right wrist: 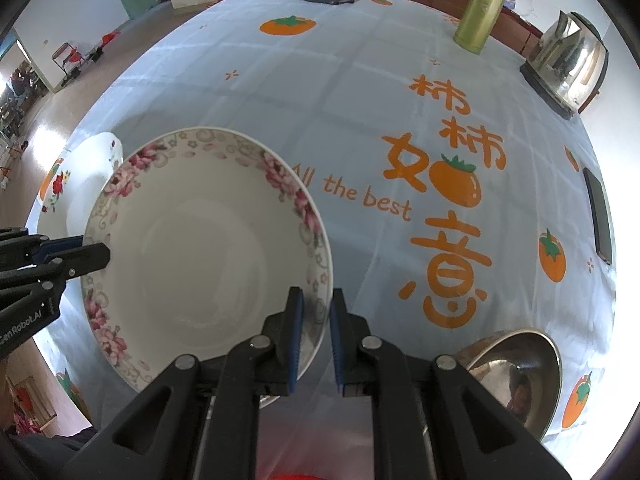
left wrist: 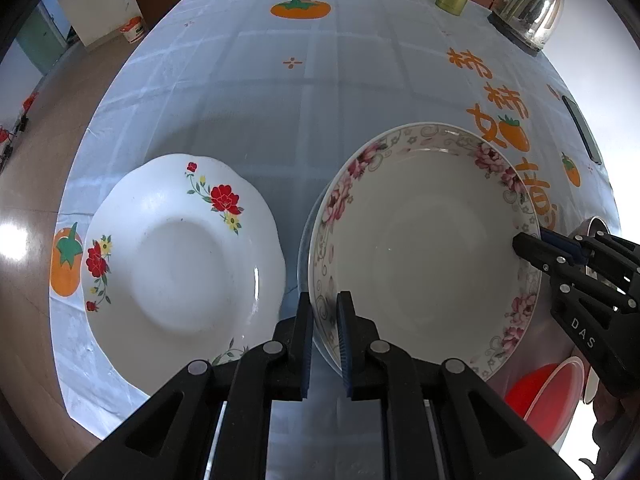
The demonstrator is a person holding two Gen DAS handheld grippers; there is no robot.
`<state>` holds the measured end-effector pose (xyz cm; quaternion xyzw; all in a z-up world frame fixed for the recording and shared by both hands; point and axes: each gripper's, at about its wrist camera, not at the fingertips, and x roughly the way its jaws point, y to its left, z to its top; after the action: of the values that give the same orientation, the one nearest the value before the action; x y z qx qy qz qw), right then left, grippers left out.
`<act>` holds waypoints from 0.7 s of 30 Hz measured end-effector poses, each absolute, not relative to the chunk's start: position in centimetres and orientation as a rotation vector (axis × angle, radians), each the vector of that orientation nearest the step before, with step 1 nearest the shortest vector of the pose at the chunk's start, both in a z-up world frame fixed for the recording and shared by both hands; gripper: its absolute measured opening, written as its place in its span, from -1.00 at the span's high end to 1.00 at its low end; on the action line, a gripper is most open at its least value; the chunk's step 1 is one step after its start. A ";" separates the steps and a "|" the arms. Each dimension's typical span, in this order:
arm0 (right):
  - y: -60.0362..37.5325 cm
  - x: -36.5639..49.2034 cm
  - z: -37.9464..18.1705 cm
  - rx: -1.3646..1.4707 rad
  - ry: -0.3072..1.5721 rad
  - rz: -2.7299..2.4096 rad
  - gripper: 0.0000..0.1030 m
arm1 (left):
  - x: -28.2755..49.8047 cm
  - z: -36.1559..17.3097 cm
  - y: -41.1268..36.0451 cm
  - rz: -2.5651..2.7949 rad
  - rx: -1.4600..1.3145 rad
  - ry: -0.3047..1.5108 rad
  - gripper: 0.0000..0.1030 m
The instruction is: Organize plates and bowls
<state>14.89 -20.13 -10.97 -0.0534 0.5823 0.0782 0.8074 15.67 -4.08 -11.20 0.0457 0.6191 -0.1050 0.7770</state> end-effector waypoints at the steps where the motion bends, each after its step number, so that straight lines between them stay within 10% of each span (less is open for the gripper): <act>1: -20.1 14.9 -11.0 -0.116 1.247 0.168 0.74 | 15.7 -11.2 -4.1 -0.227 0.100 1.340 0.76; 21: -19.6 15.2 -12.0 -0.141 1.273 0.176 0.72 | 15.6 -11.3 -4.6 -0.220 0.173 1.294 0.74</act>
<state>15.25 -19.63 -11.96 -0.0657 0.5931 0.0819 0.7982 15.64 -4.56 -11.33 0.0801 0.6007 -0.1020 0.7888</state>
